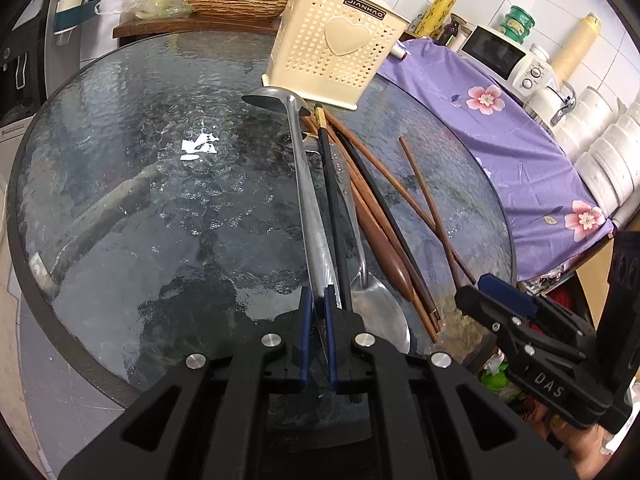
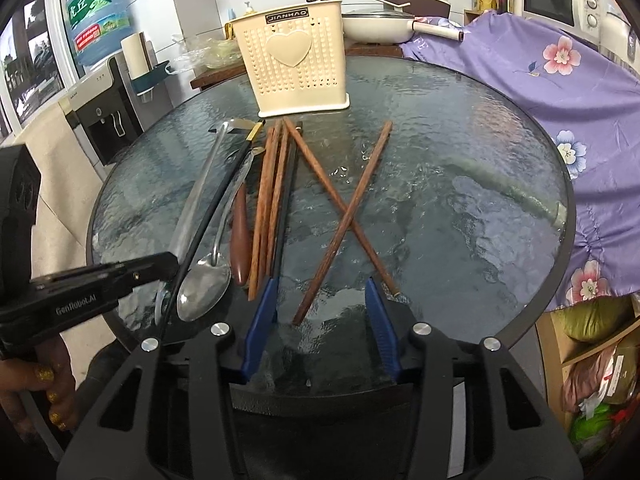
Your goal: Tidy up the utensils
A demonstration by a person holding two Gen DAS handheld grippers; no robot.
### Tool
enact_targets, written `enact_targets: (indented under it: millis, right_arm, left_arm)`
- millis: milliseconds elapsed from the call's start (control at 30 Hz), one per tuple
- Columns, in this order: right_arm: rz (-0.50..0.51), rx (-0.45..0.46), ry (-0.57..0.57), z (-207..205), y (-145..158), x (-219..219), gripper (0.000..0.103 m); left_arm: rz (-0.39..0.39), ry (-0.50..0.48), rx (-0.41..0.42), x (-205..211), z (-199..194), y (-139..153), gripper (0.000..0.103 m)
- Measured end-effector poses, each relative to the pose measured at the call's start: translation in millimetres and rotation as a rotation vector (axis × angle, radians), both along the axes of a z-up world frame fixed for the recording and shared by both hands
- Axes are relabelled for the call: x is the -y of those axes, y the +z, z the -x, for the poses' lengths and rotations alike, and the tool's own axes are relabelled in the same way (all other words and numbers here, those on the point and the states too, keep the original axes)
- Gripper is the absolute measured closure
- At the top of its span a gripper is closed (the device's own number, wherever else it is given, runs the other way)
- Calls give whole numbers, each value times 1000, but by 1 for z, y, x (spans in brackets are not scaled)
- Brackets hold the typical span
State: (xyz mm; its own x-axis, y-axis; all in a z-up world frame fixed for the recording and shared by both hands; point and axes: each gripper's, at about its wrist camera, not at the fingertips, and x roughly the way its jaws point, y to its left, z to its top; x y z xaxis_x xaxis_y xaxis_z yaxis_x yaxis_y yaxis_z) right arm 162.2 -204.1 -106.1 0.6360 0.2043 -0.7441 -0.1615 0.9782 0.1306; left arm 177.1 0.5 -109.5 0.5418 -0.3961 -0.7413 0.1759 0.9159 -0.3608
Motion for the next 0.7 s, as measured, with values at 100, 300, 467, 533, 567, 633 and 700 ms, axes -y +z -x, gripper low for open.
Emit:
enact_targets:
  millis: [100, 300, 467, 533, 567, 633, 700]
  right_arm:
    - [2, -14, 9, 0, -4, -4, 63]
    - [-11, -43, -1, -4, -10, -8, 74]
    - [-34, -51, -11, -4, -11, -4, 89]
    - [-37, -53, -22, -3, -11, -1, 90]
    - [-39, -53, -26, -3, -10, 0, 91]
    - [-41, -42, -34, -2, -9, 4, 92]
    - [-18, -13, -40, 0, -5, 6, 93]
  left_arm:
    - [2, 2, 0, 0, 0, 0, 99]
    - [-1, 16, -2, -4, 2, 1, 100]
    - [-23, 26, 8, -7, 5, 3, 102]
    - [-23, 30, 8, -9, 5, 4, 102]
    - [-22, 35, 8, -11, 6, 4, 102]
    - [-25, 41, 12, -15, 6, 5, 102]
    - [-38, 44, 25, -16, 8, 7, 102]
